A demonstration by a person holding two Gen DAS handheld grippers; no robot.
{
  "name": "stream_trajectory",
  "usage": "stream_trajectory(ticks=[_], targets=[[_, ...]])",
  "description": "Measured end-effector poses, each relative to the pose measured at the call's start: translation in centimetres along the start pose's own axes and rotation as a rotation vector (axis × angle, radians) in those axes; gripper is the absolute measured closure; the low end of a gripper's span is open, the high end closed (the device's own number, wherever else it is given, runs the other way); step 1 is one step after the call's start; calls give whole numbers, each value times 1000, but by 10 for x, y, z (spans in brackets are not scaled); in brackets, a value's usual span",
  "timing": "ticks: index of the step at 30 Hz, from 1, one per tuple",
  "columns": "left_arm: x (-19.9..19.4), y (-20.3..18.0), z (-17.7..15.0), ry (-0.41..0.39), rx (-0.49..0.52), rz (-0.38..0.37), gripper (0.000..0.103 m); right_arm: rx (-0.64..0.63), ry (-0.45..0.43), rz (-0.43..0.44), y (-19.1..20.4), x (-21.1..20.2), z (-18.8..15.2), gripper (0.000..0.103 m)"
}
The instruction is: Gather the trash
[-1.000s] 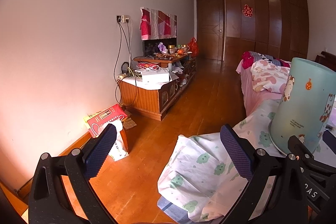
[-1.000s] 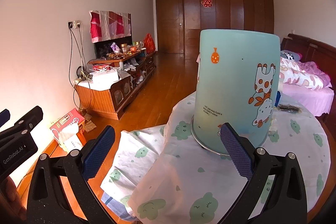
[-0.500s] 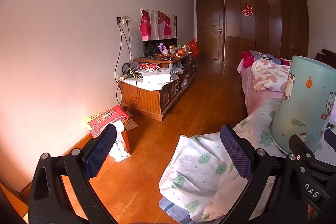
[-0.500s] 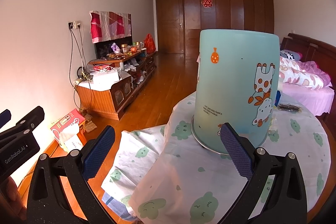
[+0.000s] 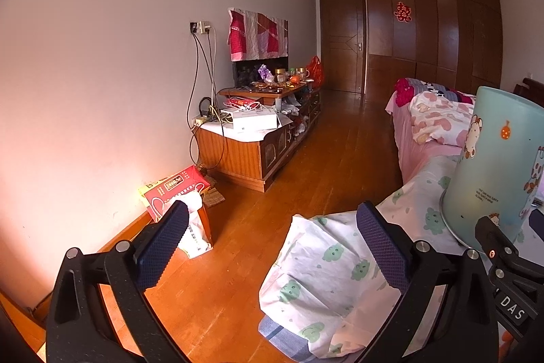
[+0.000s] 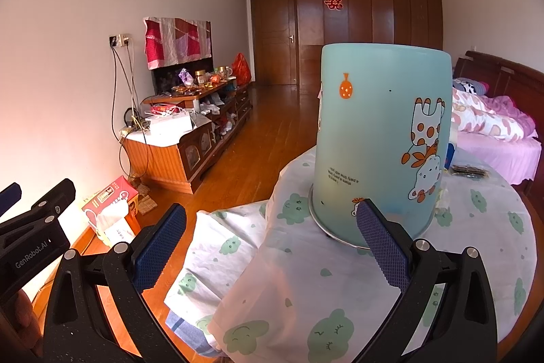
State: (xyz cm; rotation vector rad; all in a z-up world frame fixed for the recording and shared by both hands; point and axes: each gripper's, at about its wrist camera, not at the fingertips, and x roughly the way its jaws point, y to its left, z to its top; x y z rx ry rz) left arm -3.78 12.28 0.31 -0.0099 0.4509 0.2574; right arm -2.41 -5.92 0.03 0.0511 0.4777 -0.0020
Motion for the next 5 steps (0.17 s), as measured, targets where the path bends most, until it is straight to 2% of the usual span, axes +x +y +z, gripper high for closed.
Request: stream_trajectory(ticks=[5], targets=[[-1, -4, -1, 2, 16, -13, 6, 1, 1, 1, 1, 0, 0, 5]])
